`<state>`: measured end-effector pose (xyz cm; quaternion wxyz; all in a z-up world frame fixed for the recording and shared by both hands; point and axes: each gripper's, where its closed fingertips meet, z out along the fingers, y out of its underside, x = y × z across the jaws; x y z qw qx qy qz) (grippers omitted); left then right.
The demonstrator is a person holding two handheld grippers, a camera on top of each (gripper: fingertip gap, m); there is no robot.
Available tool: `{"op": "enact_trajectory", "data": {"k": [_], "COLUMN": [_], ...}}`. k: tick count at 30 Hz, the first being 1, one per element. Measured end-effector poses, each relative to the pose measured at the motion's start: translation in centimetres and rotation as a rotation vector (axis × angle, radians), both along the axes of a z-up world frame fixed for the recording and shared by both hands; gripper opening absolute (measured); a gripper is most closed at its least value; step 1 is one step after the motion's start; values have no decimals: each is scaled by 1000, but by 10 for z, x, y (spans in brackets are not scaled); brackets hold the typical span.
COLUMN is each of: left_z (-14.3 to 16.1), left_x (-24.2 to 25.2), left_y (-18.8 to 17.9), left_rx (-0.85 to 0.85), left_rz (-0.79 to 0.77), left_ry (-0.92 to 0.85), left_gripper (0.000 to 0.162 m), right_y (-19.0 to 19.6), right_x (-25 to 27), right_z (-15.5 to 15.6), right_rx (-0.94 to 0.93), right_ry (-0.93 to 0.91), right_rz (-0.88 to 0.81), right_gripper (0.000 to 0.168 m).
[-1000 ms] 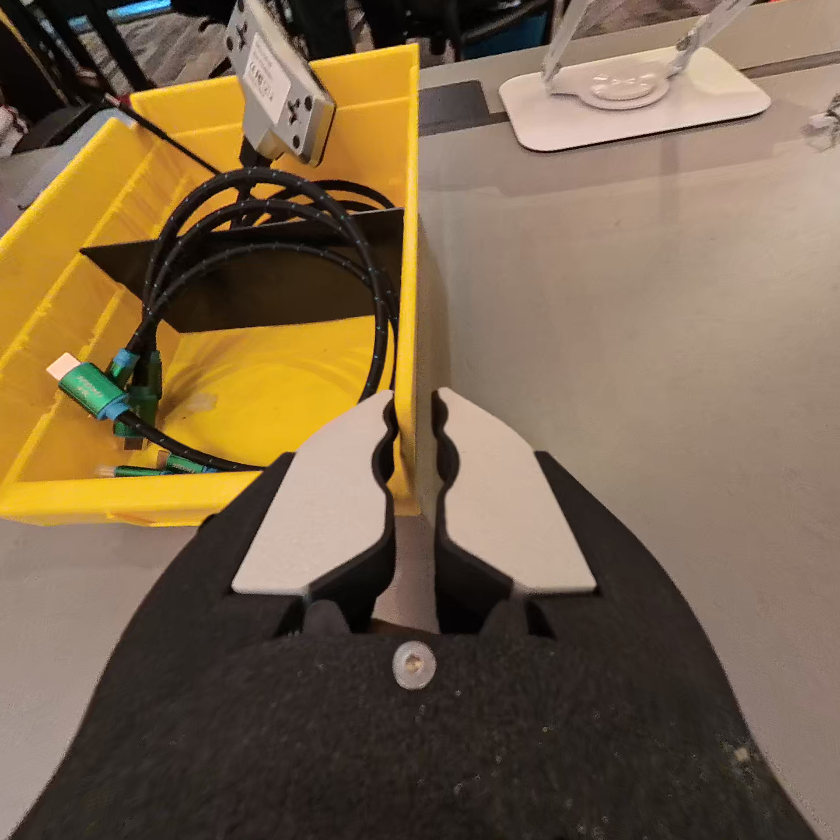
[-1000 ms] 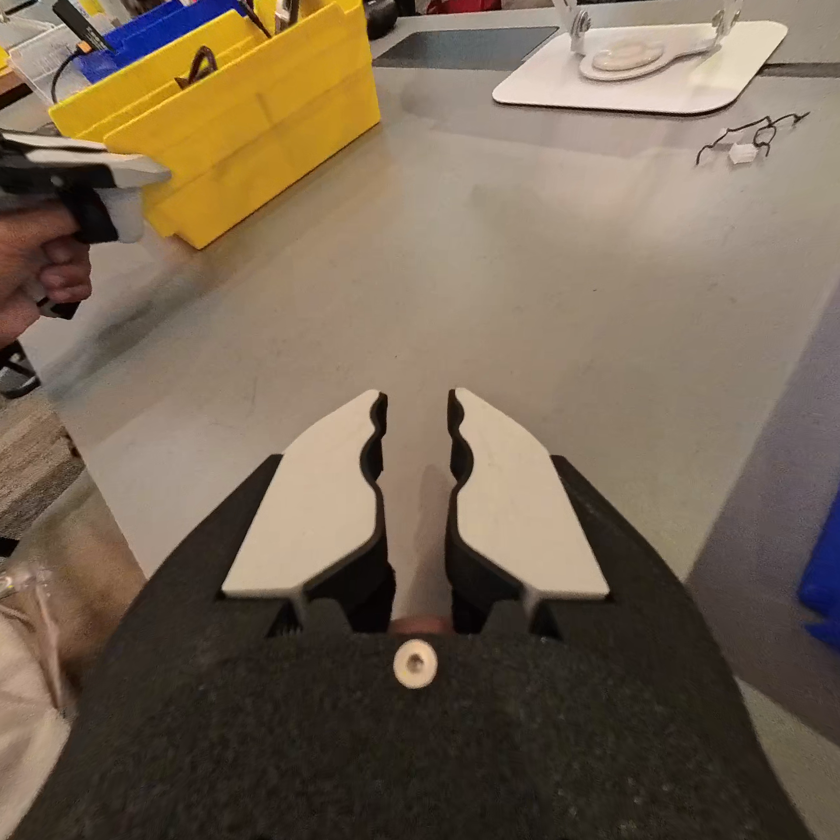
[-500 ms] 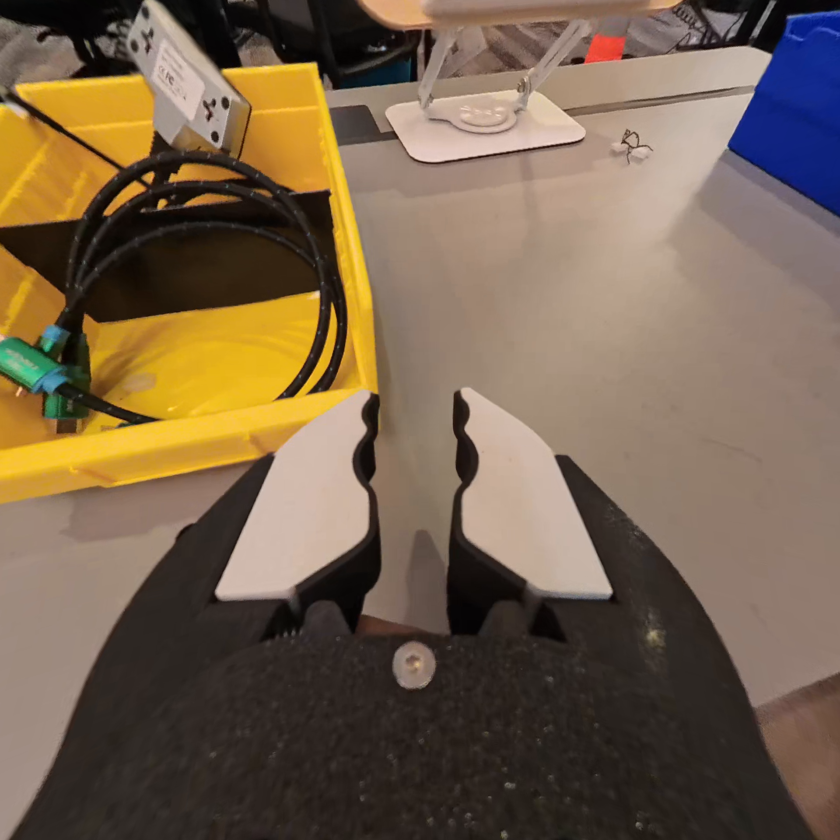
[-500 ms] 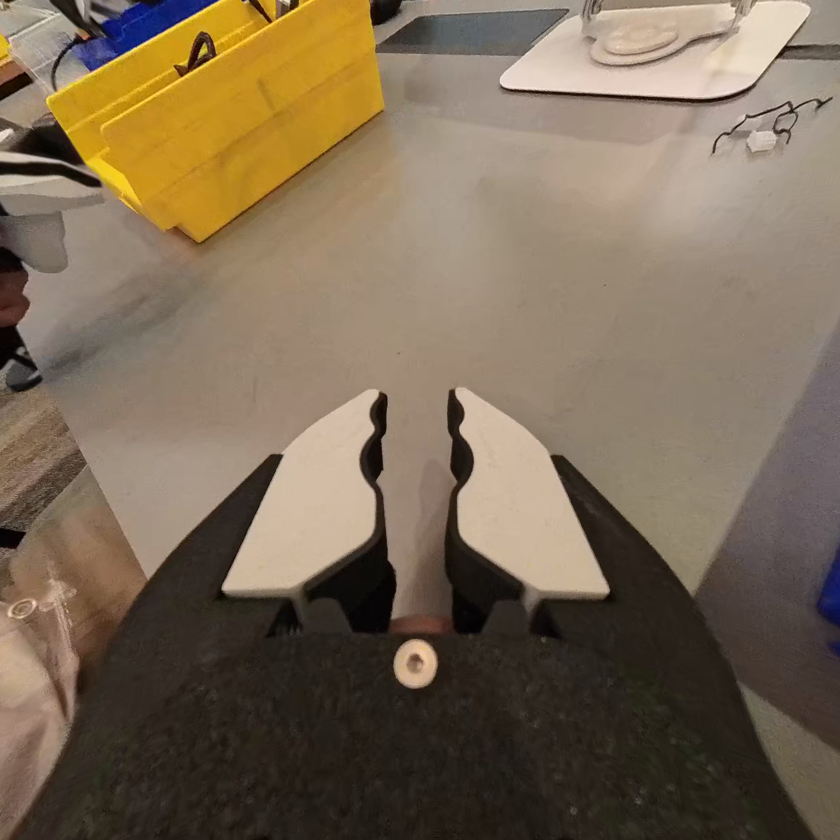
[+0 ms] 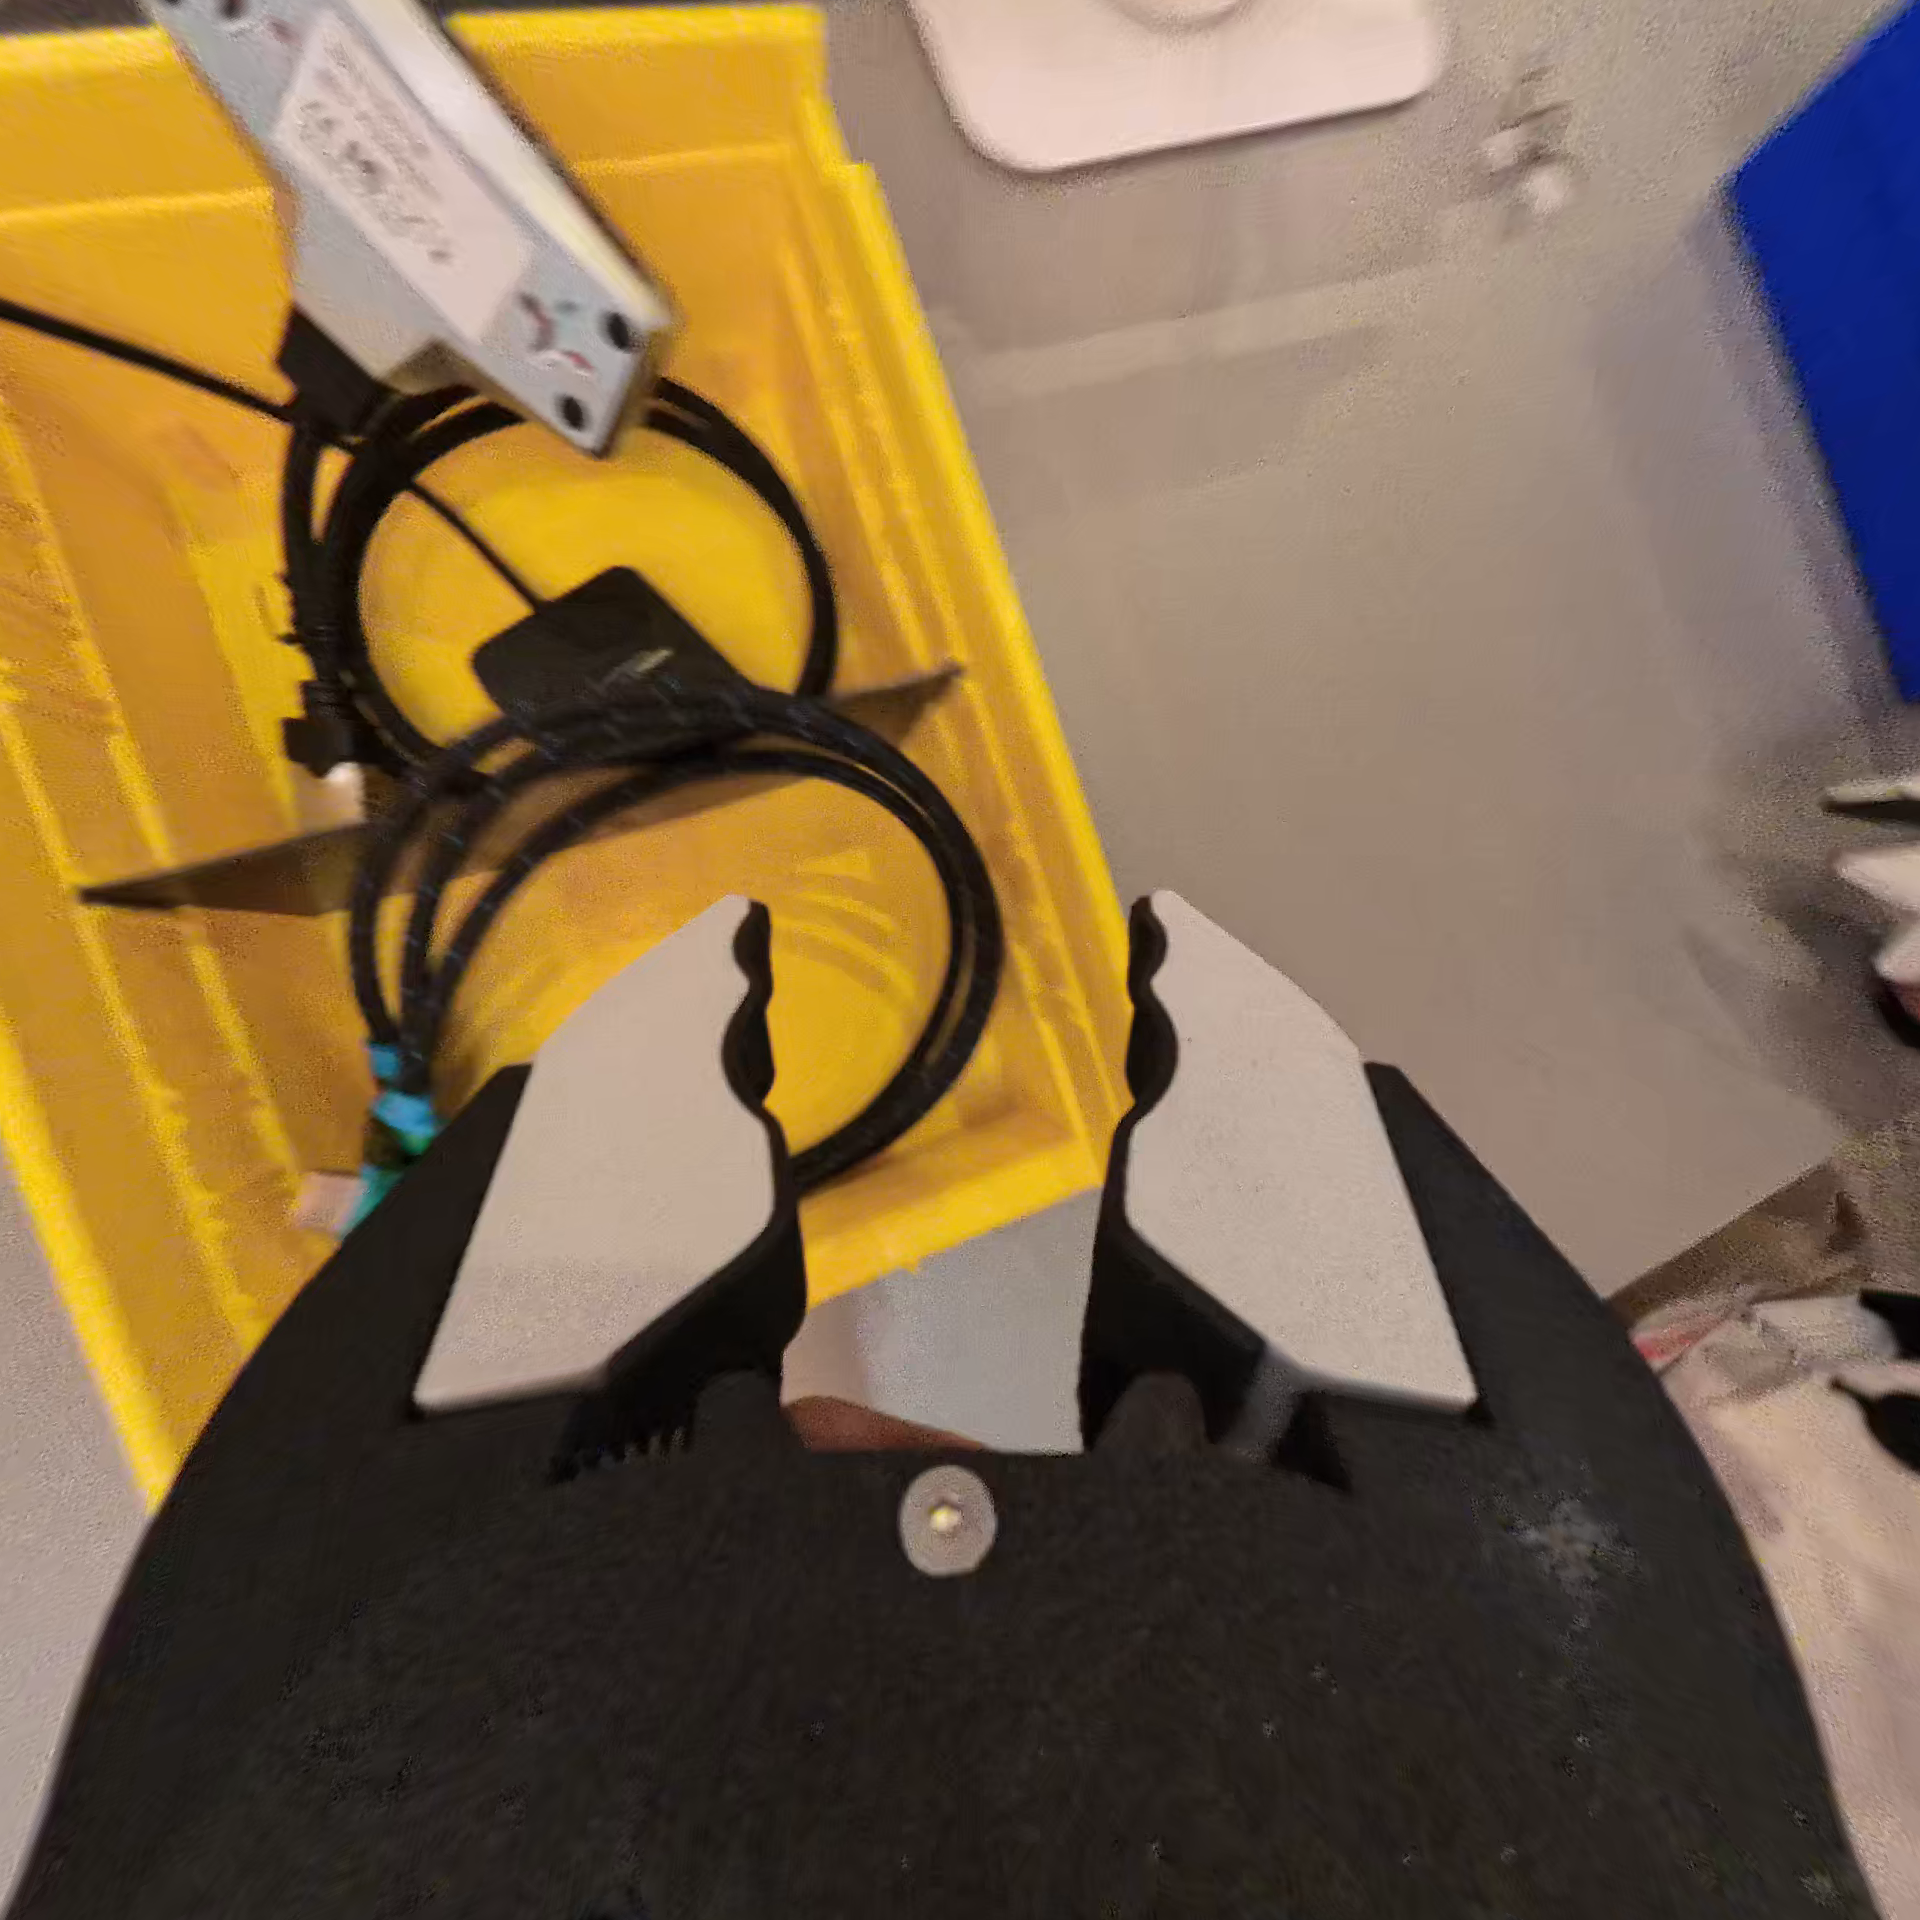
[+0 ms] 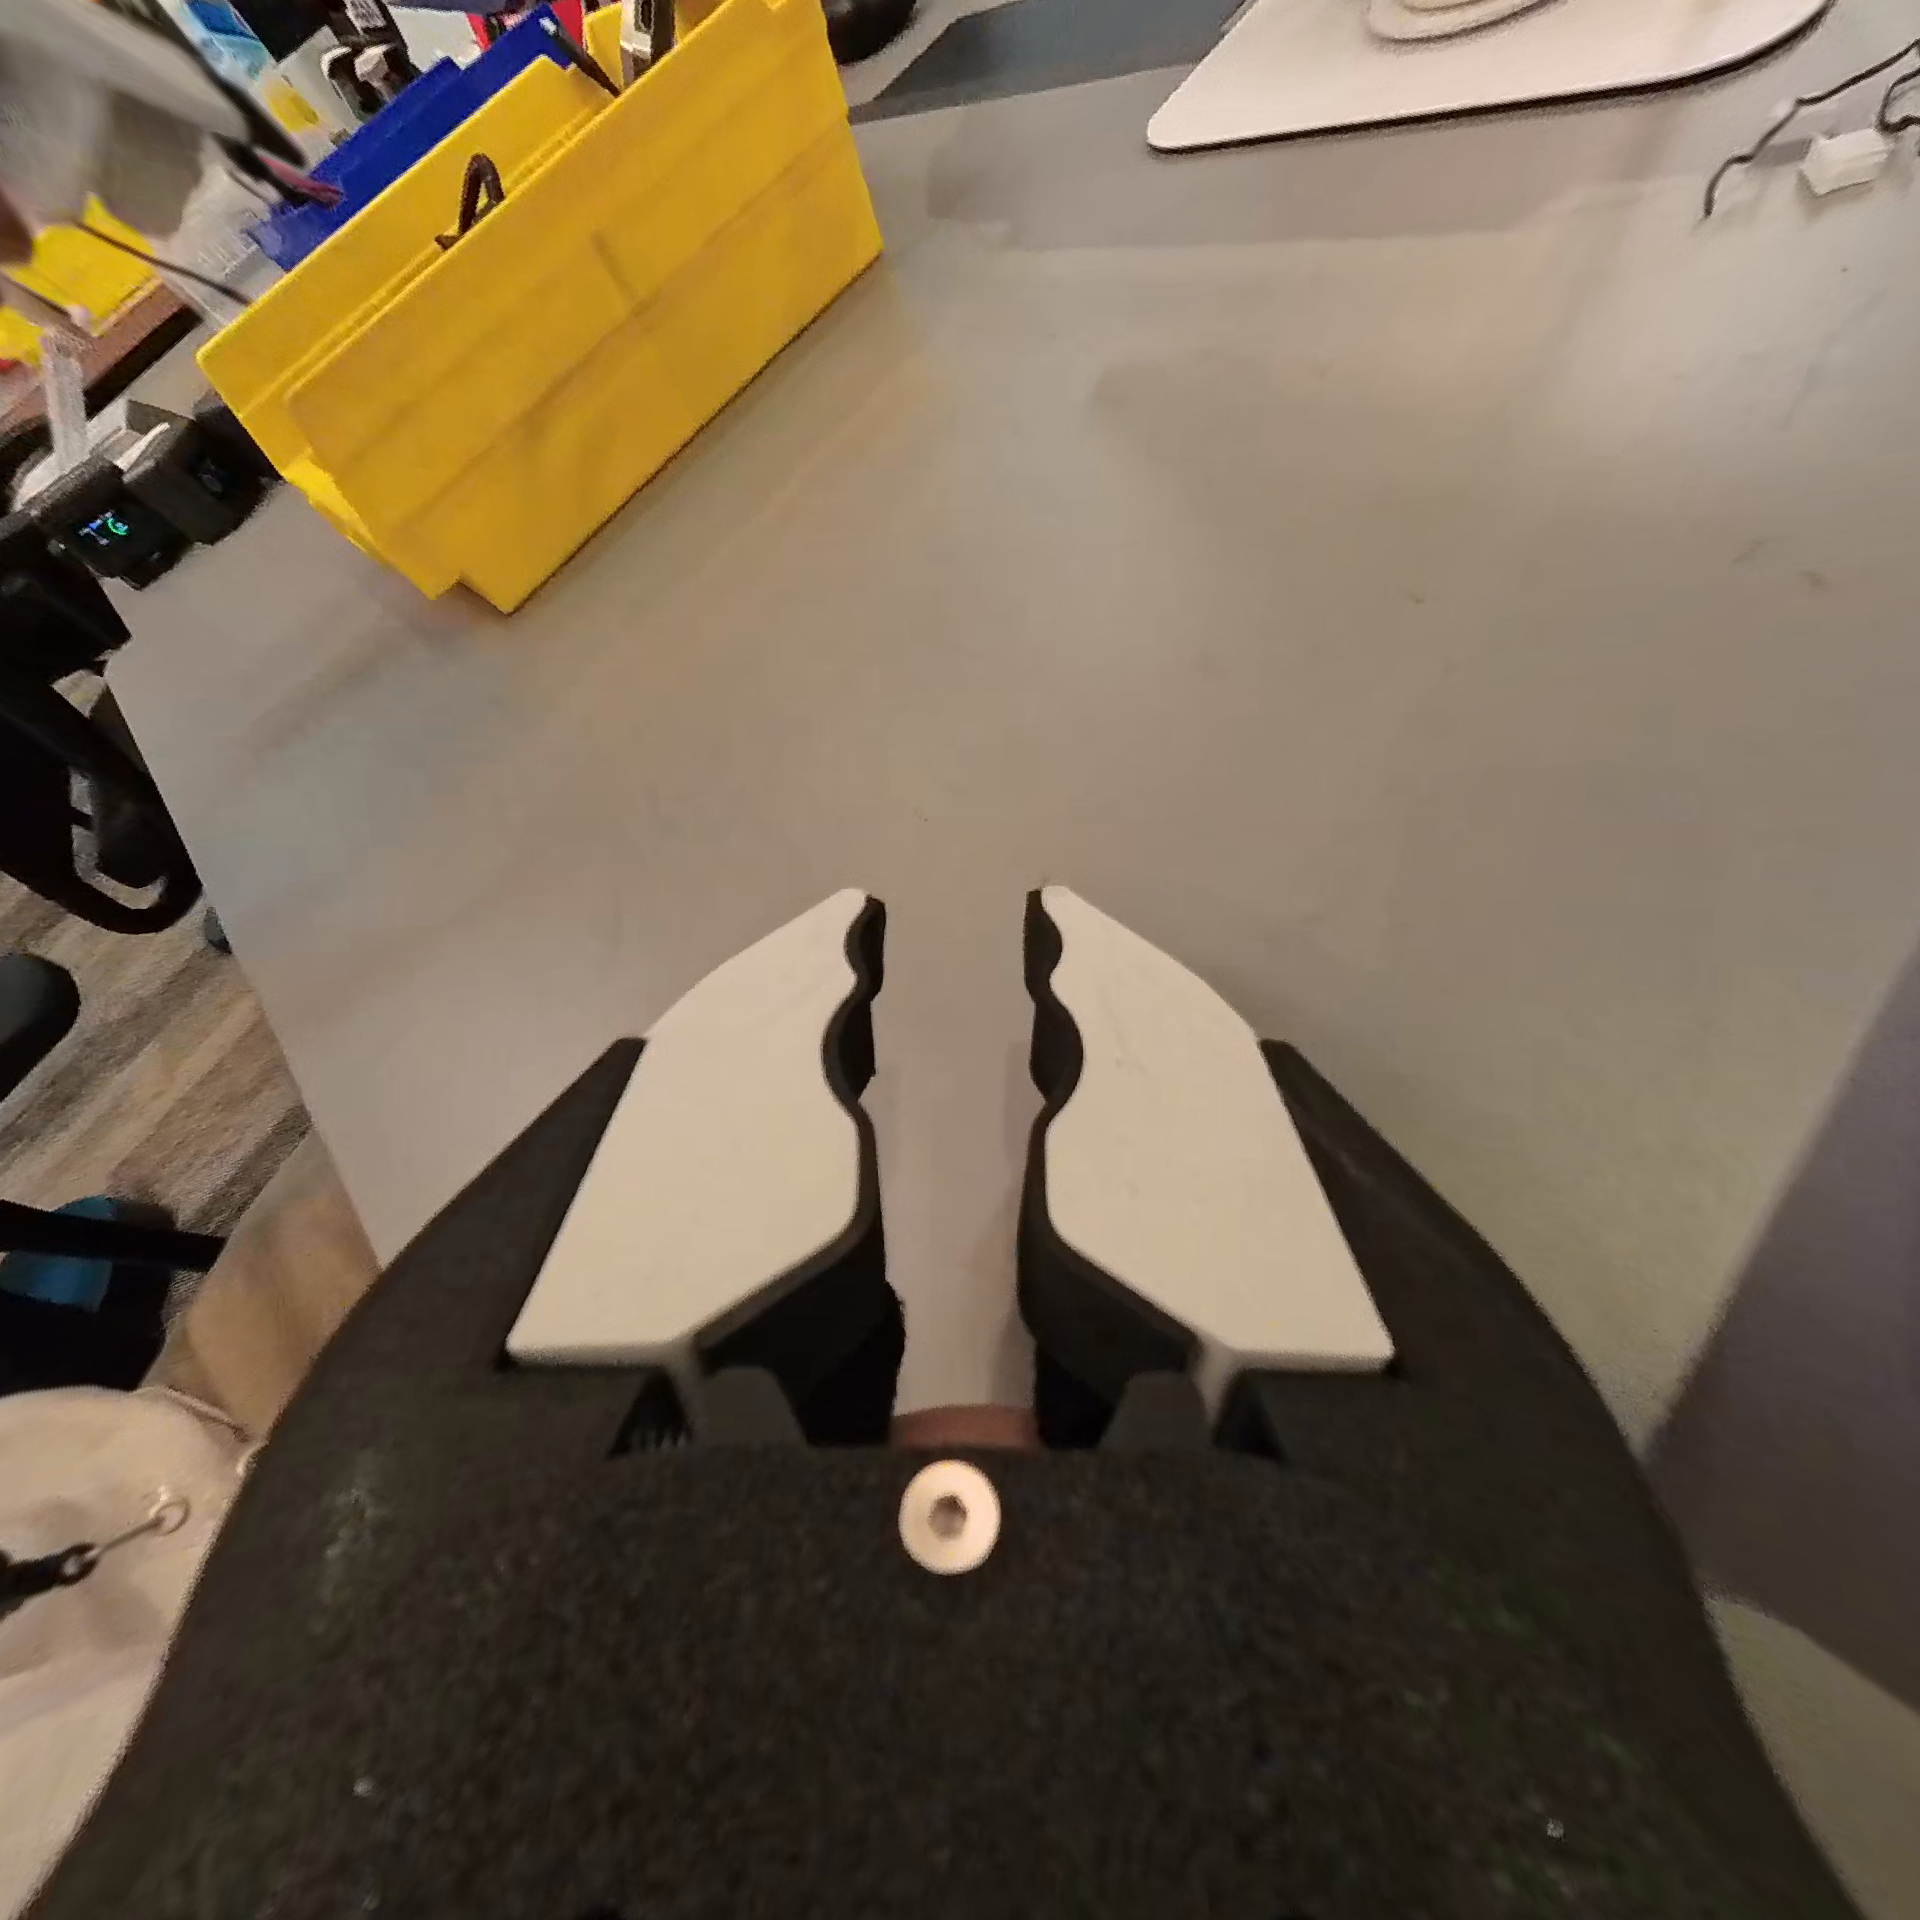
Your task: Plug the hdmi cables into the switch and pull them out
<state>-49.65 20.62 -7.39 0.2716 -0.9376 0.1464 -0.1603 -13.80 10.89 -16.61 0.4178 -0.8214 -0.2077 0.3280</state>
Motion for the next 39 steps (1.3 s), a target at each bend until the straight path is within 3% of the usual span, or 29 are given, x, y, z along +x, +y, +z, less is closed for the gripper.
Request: {"op": "enact_trajectory", "data": {"k": [4,7,10,18,20,22,30,39], "left_z": [-29,-58,-84,-122,-123,-125,-118,-42], "left_x": [-21,-34,-32,-46,-49,-50,-45,-46], "left_y": [70,103,110,110,110,109,105,84], "left_rx": [-260,-374,-504,-599,-596,-599,-593,-628], "left_rz": [156,266,293,427,439,442,360,155], "left_ry": [85,173,245,428,462,476,456,357], "left_gripper": [66,66,71,78,77,65,64,61], "right_y": [-1,-1,1,-1,-2,-5,-3,-8], "right_x": [-11,-12,-9,-3,-2,-3,3,-8], "right_z": [-3,-3,-2,1,4,7,19,18], "right_rx": [-27,-23,-32,-119,-143,-178,-234,-223], "right_ry": [8,-3,11,153,212,270,415,368], "right_rz": [27,35,35,64,73,88,100,114], "right_gripper": [25,25,25,27,27,27,26,26]}}
